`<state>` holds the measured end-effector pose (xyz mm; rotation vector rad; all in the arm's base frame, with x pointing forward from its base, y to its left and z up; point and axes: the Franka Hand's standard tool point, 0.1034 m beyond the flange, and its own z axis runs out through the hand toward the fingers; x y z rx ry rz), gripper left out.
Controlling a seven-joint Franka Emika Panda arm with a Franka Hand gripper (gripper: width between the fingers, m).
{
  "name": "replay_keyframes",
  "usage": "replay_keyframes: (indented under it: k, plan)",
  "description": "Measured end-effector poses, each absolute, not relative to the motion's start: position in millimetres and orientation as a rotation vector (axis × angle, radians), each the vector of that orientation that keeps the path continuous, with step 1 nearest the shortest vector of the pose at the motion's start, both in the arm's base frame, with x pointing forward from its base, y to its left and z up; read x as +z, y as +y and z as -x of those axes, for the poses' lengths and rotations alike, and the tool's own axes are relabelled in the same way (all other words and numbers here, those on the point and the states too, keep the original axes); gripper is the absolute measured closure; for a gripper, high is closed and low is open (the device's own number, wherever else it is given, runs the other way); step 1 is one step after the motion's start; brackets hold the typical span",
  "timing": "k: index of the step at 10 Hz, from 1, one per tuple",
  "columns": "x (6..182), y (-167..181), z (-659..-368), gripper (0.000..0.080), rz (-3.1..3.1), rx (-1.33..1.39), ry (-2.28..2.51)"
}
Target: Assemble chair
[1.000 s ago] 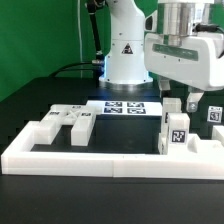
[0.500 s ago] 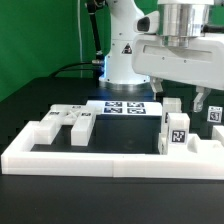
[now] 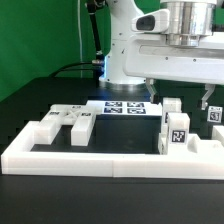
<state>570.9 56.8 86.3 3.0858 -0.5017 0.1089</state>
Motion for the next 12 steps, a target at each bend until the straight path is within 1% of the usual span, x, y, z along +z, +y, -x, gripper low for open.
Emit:
replay_keyframes:
  k: [4,5,6,7,8,10,12]
  plan:
    - [86.1,49.9,-571.4,0.0151,-3.105,0.102,-0.117]
    - [86.1,49.0,-571.4,0.0151,-3.105,0.102,-0.115]
    - [86.1,49.0,-571.4,0.0274,-3.104,0.102,-0.123]
    - [86.1,48.9,-571.4,0.0416,-3.104,0.102,-0.123]
    - [86.2,48.9,-571.7,0.0512,-3.104,0.103,-0.125]
    - [86.2,48.8,-571.6,0.0512,-3.104,0.104,-0.169]
    - [85.9,47.1,-571.6,0.0512,-3.087,0.106,-0.416]
